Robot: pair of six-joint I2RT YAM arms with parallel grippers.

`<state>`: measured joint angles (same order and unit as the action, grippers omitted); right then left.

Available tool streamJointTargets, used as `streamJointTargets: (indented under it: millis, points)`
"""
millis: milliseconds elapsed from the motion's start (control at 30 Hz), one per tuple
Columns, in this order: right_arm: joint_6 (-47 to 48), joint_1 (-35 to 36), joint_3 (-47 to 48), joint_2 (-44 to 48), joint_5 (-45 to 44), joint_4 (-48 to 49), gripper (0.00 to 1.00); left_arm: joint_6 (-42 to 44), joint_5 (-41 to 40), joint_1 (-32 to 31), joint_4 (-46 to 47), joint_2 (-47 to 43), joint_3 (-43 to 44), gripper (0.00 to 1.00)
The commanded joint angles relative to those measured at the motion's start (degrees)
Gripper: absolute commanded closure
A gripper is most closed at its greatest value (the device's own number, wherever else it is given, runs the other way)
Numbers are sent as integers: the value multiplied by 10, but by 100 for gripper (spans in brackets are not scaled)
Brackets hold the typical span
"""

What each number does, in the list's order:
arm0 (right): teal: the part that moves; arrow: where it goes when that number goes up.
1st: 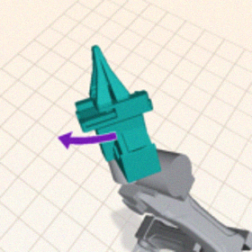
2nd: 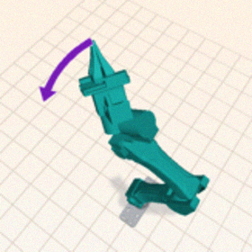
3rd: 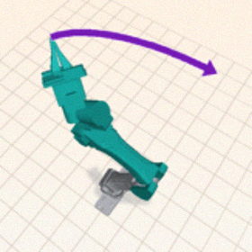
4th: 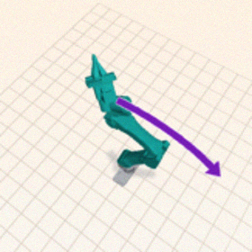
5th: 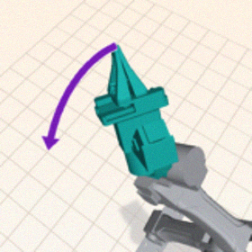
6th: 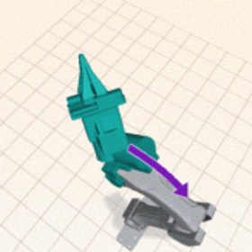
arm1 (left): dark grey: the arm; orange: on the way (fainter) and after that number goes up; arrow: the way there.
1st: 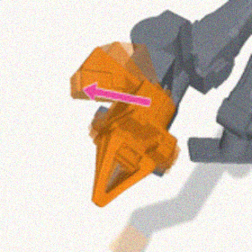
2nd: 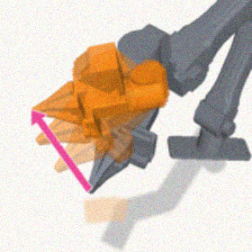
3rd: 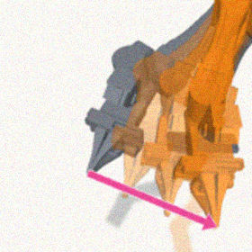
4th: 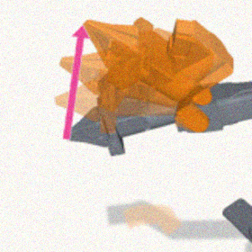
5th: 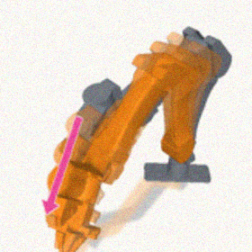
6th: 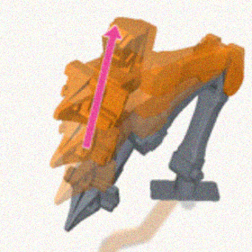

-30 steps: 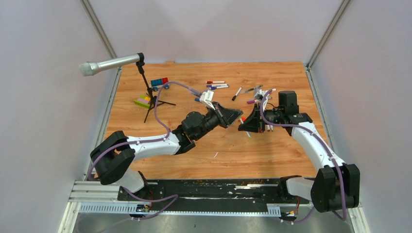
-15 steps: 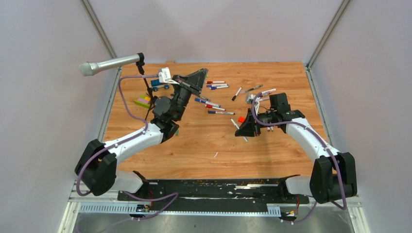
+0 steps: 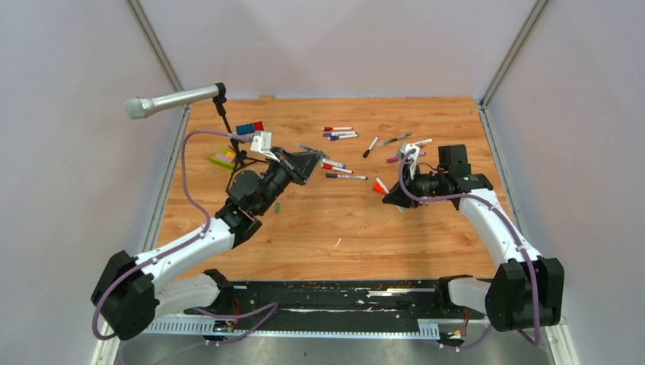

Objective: Open the pen caps
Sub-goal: Open the pen cap from the pen, then place the pen at the center of the board.

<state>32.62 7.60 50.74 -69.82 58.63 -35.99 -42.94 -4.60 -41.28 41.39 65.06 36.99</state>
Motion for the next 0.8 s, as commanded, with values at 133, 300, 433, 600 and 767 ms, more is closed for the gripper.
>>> streamJointTargets:
  millis: [133, 300, 433, 600, 767]
  points:
    - [-67, -69, 7, -7, -172, 84, 100, 75, 37, -2, -253, -144, -51, 100]
    - [-134, -108, -9, -18, -286, 140, 100, 78, 18, -2, -329, -214, -110, 100]
    - [-170, -130, -15, -35, -355, 165, 99, 62, 9, -2, -355, -248, -152, 100]
    - [-190, -143, -9, -74, -414, 168, 97, 50, -4, -2, -377, -273, -186, 100]
    - [-203, -155, 4, -118, -425, 155, 95, 54, -14, -2, -397, -281, -191, 100]
